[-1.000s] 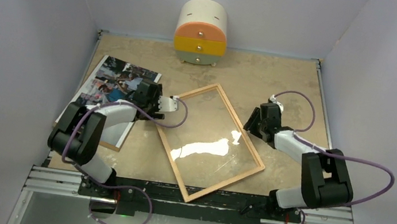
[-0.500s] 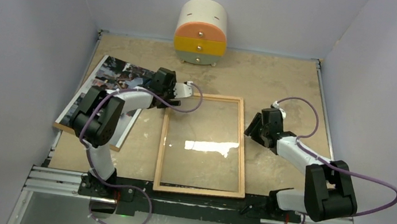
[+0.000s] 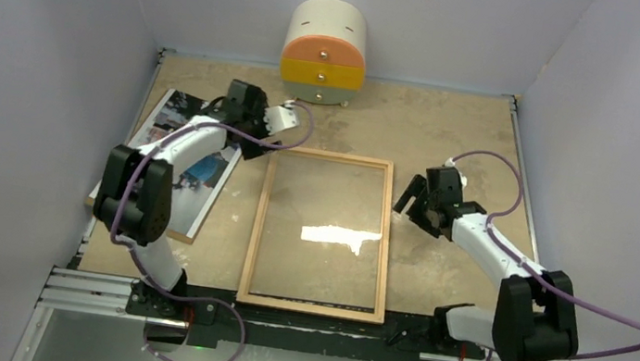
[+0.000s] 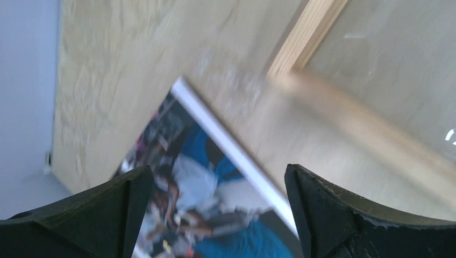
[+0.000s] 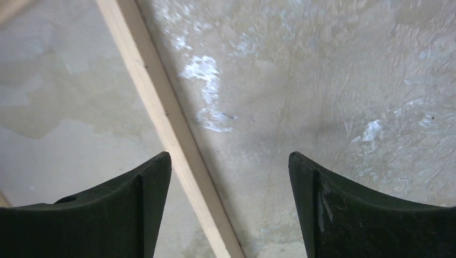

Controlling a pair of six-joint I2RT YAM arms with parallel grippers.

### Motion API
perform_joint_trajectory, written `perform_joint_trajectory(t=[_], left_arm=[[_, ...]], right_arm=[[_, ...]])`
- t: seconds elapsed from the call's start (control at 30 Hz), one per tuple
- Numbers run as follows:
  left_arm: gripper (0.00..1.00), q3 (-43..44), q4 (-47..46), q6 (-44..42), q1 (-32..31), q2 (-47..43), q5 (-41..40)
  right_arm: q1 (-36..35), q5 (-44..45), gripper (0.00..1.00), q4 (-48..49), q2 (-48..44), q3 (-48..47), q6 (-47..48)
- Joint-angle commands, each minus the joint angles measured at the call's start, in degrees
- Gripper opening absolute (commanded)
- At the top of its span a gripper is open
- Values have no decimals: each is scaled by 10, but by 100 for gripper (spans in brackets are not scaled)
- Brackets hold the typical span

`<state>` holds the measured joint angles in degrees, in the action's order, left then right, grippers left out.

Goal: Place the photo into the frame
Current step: Adjust the photo frame at the center of the board.

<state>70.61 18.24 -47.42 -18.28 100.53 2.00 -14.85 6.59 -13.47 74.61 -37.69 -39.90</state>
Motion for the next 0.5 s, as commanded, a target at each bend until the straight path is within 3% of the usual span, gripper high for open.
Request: perform_joint_trajectory(t=[0.0,0.13,0.27,0.4,0.47], left_arm=[[100,-56,96,-52,66,-85,50],[100,-185,74,-59,64,-162,68],[100,-256,61,-23,19,-204,64],[100,-300,26,-11,-23,-210,34],[100,-304,22,-6,-26,-194,26]], right_arm=[[7,8,83,-53,-8,-47,4],[9,1,83,-38,0,-17,-3],[12,-3,81,-34,-9,14,-11],[15,-31,65,-24,-24,45,-32],[16,-50,50,-13,-31,62,-43]])
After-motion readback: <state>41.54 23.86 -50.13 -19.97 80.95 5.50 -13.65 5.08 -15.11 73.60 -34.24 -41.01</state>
